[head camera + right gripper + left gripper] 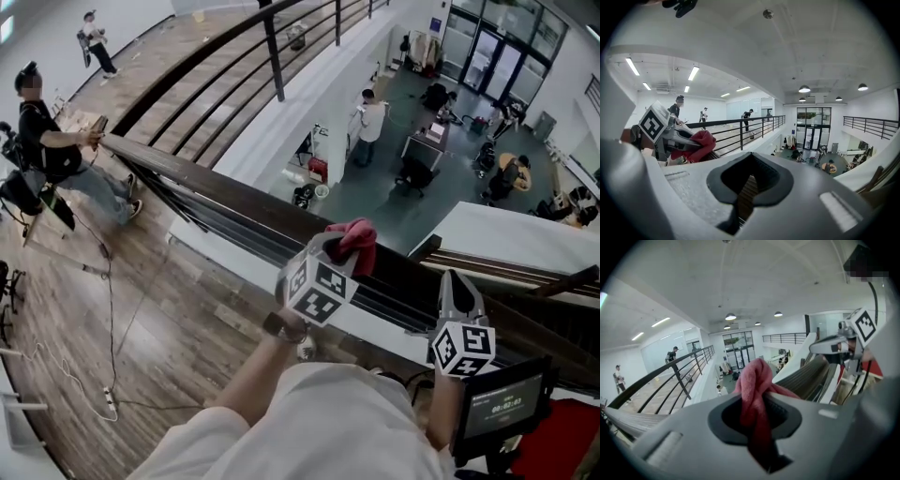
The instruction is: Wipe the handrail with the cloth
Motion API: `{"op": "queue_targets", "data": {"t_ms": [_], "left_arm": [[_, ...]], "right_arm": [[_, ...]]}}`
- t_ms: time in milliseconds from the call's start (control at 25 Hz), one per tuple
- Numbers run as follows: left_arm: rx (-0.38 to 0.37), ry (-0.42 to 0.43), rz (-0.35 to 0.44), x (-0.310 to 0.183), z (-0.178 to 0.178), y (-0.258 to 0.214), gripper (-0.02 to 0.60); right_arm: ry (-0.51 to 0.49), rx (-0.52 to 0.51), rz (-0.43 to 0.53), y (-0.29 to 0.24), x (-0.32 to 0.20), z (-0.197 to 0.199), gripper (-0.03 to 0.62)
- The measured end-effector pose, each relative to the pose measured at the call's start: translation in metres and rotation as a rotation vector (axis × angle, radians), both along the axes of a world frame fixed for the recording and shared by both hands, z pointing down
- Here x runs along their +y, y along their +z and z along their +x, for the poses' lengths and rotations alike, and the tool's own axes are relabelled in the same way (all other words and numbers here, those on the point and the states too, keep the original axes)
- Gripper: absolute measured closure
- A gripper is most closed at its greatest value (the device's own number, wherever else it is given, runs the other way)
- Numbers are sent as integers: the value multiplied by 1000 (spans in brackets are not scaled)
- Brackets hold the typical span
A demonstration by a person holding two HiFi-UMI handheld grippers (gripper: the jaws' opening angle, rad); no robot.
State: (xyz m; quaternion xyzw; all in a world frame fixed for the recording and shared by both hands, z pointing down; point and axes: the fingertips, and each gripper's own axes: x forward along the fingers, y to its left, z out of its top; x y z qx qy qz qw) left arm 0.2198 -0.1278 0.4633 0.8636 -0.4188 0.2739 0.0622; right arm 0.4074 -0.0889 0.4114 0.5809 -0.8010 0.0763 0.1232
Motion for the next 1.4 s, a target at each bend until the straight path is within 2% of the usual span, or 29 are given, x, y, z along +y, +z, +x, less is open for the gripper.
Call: {"op": "queue_targets", "data": {"t_ms": [600,920,1200,1400], "left_arm": [[55,15,-46,35,104,-18,505],[54,45,-21,41,156,-13,505],[56,113,-32,59,218,-14,505],[76,142,-49,68,249,-12,506]], "right_arm": [[49,-14,-21,-7,53,107,591],[53,5,-1,3,65,154,591],[68,13,4,3,79,196,591],[86,11,-3,3,96,214,591]]}}
